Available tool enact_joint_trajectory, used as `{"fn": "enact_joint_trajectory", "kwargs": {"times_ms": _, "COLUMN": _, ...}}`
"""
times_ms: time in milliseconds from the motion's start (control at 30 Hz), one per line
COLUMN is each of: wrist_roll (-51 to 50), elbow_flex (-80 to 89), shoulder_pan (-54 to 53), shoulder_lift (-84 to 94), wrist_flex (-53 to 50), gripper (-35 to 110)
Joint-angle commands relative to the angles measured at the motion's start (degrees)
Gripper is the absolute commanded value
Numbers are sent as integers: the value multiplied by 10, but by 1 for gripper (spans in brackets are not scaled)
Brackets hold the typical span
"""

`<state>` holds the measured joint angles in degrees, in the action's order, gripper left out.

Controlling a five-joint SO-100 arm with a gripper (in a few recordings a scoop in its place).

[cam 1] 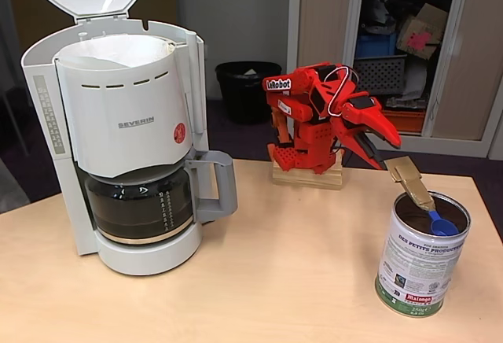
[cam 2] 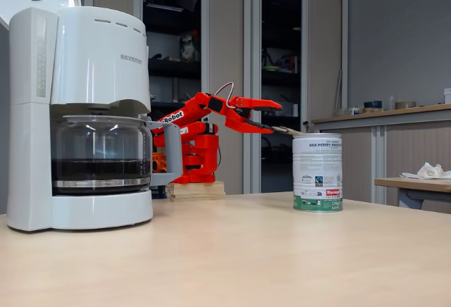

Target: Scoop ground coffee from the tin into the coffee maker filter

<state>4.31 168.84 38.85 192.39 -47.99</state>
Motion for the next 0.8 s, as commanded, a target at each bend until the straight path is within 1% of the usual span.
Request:
{"fn": "enact_joint_trajectory", "kwargs": {"times_ms": 0, "wrist_roll": -13, "elbow_flex": 9, "shoulder_pan": 3, "shoulder_lift": 11, "wrist_flex": -2, "gripper": 24}}
{"fn": "enact_joint_trajectory", "kwargs": {"times_ms": 133, "wrist_roll": -48, "elbow_flex": 10, "shoulder_pan": -9, "shoulder_lift": 4, "wrist_flex": -1, "gripper": 25}}
{"fn": "enact_joint_trajectory", "kwargs": {"times_ms": 233, "wrist_roll": -25, "elbow_flex": 8, "shoulder_pan": -19, "shoulder_lift": -1, "wrist_flex": -4, "gripper": 24}}
{"fn": "enact_joint_trajectory", "kwargs": {"times_ms": 433, "wrist_roll": 1, "elbow_flex": -4, "shoulder_pan": -26, "shoulder_lift": -5, "wrist_flex": -48, "gripper": 25}}
{"fn": "enact_joint_trajectory", "kwargs": {"times_ms": 533, "wrist_roll": -11, "elbow_flex": 2, "shoulder_pan": -39, "shoulder_lift": -9, "wrist_flex": -62, "gripper": 26}}
{"fn": "enact_joint_trajectory", "kwargs": {"times_ms": 767, "wrist_roll": -25, "elbow_flex": 17, "shoulder_pan": -2, "shoulder_lift": 5, "wrist_flex": -73, "gripper": 26}}
